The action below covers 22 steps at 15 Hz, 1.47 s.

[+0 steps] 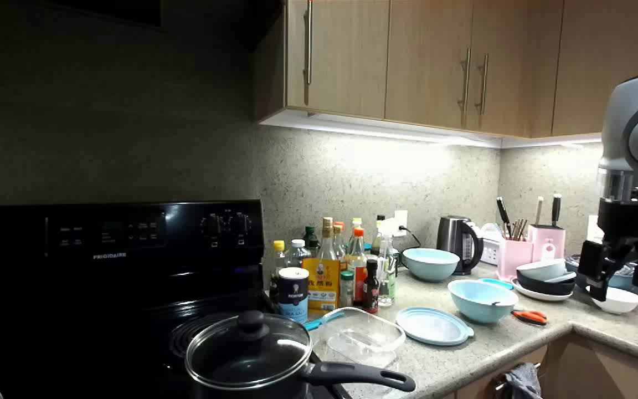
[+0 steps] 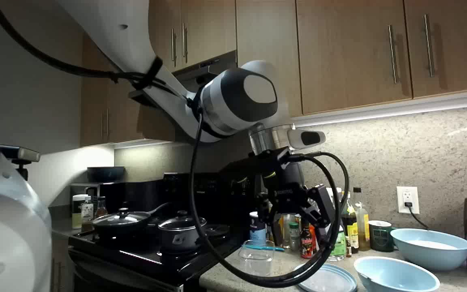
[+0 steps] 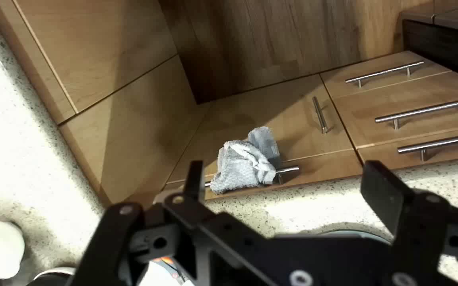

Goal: Remove the spoon from the bowl and put it on the lid that is on the counter

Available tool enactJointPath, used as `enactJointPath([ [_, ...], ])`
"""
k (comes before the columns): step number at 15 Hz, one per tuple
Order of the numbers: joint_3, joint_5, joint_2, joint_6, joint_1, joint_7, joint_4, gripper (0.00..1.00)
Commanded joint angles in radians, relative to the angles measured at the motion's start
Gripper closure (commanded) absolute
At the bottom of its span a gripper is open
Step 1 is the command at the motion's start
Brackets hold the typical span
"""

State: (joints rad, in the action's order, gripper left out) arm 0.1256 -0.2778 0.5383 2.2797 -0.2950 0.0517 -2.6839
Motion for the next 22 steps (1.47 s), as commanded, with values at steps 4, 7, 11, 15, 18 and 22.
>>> enactJointPath([
  [4, 0.003, -0.002, 0.000, -0.003, 0.003, 0.001, 0.002, 0.00],
  [7, 0.000, -0.024, -0.058, 0.053, 0.024, -0.047, 0.060, 0.00],
  [11, 0.016, -0.057, -0.181, 0.128, 0.066, -0.167, 0.223, 0.00],
  [15, 0.051, -0.030, -0.354, 0.167, 0.090, -0.278, 0.424, 0.00],
  [18, 0.038, -0.038, -0.296, 0.140, 0.085, -0.215, 0.371, 0.00],
  [22, 0.037, -0.038, -0.283, 0.139, 0.085, -0.215, 0.362, 0.00],
])
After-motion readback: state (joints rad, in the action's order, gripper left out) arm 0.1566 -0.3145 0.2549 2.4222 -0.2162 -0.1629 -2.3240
